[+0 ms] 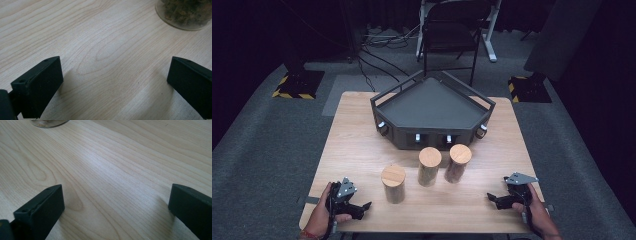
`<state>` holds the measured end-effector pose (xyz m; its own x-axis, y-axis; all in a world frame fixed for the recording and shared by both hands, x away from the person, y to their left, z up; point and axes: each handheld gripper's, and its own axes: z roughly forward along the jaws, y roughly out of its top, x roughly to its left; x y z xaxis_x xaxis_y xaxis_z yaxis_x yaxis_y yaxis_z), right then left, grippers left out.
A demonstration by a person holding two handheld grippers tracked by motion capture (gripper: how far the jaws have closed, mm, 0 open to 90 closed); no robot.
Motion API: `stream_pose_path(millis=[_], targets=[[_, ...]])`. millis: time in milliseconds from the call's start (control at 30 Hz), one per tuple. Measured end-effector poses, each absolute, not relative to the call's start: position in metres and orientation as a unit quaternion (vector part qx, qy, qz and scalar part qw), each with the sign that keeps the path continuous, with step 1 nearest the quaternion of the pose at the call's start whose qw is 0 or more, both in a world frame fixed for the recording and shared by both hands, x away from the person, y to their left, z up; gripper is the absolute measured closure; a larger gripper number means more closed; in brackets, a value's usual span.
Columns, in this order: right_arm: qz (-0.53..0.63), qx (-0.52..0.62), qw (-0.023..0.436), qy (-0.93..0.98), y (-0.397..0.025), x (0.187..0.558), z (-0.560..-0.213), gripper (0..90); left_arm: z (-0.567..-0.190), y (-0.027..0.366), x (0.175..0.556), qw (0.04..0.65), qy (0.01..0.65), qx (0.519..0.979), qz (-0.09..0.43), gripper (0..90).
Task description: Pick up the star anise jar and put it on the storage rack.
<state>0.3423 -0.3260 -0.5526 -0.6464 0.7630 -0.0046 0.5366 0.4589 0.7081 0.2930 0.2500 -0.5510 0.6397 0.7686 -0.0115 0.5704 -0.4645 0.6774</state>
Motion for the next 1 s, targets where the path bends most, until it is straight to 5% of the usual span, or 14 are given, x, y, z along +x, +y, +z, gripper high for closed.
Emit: stream_pose_path(millis=[600, 1000], targets=[[0.347, 0.389, 0.164, 0.838, -0.326, 0.342, -0.553, 0.2, -0.542, 0.238, 0.289, 0.294, 0.398, 0.855, 0.155, 2.5], [0.347, 0.388, 0.163, 0.838, -0.326, 0.342, -0.553, 0.1, -0.525, 0.227, 0.281, 0.322, 0.378, 0.855, 0.148, 2.3]])
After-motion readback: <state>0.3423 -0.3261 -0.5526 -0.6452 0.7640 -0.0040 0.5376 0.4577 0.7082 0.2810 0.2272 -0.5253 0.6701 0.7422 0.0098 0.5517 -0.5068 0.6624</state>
